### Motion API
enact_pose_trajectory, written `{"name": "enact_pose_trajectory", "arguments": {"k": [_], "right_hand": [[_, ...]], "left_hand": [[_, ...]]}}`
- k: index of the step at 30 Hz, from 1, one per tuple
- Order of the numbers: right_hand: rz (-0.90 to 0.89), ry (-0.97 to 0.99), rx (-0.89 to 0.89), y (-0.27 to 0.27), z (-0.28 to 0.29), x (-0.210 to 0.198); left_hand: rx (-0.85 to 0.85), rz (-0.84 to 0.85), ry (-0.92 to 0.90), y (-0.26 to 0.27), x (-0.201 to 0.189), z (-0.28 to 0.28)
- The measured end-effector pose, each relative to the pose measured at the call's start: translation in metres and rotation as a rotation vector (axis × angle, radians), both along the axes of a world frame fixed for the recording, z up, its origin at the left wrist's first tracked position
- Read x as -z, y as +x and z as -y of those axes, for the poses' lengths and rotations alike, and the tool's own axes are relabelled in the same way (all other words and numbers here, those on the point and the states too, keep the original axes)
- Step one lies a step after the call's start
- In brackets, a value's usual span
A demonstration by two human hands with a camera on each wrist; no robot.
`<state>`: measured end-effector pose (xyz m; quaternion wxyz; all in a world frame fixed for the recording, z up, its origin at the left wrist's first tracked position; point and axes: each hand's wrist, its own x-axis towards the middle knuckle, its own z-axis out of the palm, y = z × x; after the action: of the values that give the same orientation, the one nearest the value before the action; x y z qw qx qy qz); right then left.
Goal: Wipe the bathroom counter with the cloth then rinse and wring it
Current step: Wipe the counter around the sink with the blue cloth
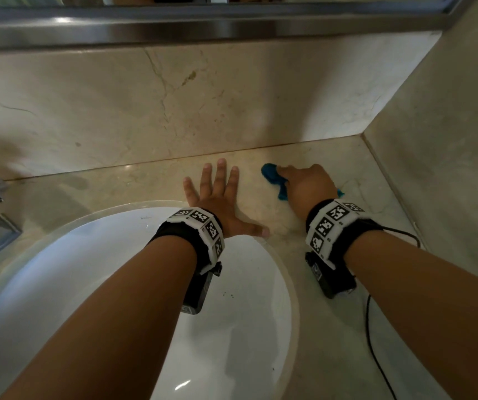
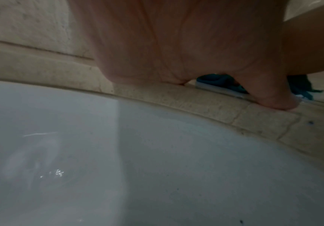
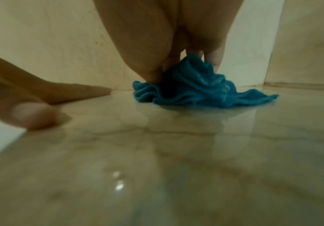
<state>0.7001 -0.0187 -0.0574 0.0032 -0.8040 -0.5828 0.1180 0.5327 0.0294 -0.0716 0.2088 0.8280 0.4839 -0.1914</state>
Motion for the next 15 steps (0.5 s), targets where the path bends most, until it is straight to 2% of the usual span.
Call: {"name": "enact_pose_trajectory", "arguments": {"k": [4,5,8,13,15], "right_hand": [[-0.037,-0.054,-0.177,-0.026,0.015,0.008],[-0.067,-0.056,-0.176,-0.028,0.021,0.008],[-0.171,-0.010,-0.103,-0.027,0.038,0.006],[-0.184,0.028,0.042,-0.019,0.059,0.002],[-0.129,0.039,0.049,-0.020,0.060,-0.002]], "left_hand": [[0.025,0.007,0.013,-0.001,-0.001,-0.001],[0.032,0.006,0.011,-0.002,-0.002,-0.001],[0.039,0.015,0.018,-0.003,-0.003,0.001],[0.066,-0.005,0.022,-0.006,-0.004,0.003],[0.085,-0.011,0.010,-0.008,-0.006,0.006]]}}
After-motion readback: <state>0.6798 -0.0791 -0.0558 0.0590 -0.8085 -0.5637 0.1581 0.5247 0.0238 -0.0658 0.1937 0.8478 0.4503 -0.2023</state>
